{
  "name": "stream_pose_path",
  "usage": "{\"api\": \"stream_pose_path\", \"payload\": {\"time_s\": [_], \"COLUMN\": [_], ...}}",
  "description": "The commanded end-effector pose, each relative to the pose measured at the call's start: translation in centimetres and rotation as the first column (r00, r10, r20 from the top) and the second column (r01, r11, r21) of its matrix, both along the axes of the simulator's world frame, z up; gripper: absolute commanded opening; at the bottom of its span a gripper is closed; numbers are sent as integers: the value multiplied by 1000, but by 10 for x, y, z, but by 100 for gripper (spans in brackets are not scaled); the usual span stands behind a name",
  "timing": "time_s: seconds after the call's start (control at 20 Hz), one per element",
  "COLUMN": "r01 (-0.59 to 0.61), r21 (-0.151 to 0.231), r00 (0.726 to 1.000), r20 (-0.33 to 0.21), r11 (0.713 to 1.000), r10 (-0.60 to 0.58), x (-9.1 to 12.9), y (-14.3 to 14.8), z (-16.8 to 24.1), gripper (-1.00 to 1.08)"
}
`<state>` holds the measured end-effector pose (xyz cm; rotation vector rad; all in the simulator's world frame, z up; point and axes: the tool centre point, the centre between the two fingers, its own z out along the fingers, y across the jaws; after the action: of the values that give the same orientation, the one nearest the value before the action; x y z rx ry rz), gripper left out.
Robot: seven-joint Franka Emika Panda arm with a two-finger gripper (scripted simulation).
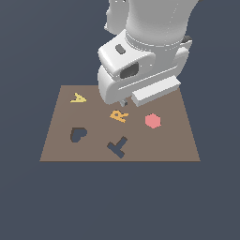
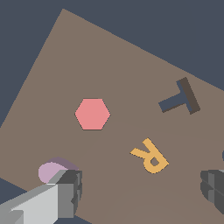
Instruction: Insert a designated object into the corresponding slot on a board.
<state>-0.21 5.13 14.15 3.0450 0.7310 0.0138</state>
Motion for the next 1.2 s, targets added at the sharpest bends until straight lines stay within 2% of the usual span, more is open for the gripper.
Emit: {"api": "stream_pose_path", "payload": {"time_s": [0.0,0.15,0.3,0.7,0.95,1.15], "r01": [-104,-243,-386,-662,-764,-816], "r21": [1,2,3,6,7,8], "r00": [995,970,923,749,645,578], "r20": [-1,-3,-4,-7,-8,-9], "r11": [995,970,923,749,645,578], "r10": [104,243,386,662,764,816], "x": [-5,-15,-27,-61,-79,-89], "y": [12,26,40,63,68,70], "z": [-9,-22,-35,-63,-76,-84], "gripper": [100,100,100,100,100,100]}}
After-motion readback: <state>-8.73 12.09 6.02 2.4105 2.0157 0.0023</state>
